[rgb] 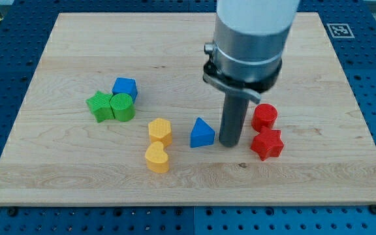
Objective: Push the blue triangle beside the green circle
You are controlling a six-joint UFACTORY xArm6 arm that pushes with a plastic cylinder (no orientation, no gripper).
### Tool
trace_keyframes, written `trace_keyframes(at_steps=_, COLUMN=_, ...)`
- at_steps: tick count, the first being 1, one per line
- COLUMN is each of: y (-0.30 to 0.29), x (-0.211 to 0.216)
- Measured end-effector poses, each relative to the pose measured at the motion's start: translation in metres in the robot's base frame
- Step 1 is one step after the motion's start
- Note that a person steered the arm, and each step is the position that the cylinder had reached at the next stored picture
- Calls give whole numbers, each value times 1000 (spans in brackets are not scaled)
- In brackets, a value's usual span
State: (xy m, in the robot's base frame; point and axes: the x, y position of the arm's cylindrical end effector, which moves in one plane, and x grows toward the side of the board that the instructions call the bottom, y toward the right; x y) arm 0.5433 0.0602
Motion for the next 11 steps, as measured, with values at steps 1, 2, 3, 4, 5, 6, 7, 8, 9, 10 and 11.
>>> trace_keyframes(at_steps=1, y=-15, x=24)
trace_keyframes(at_steps=2, y=-21, x=21)
trace_keyframes(at_steps=3, y=-21, x=0)
trace_keyframes(at_steps=4, y=-28, x=-10)
trace_keyframes(at_steps=5, y=-40, x=-28)
trace_keyframes(at_steps=6, y=-44, x=-48)
trace_keyframes(at_steps=7, y=-55, x=-55)
trace_keyframes(at_steps=8, y=-63, x=-73)
trace_keyframes(at_steps=9, y=-81, x=-81)
trace_keyframes(at_steps=10, y=-114, x=-81)
trace_keyframes(at_steps=11, y=-131, x=-83)
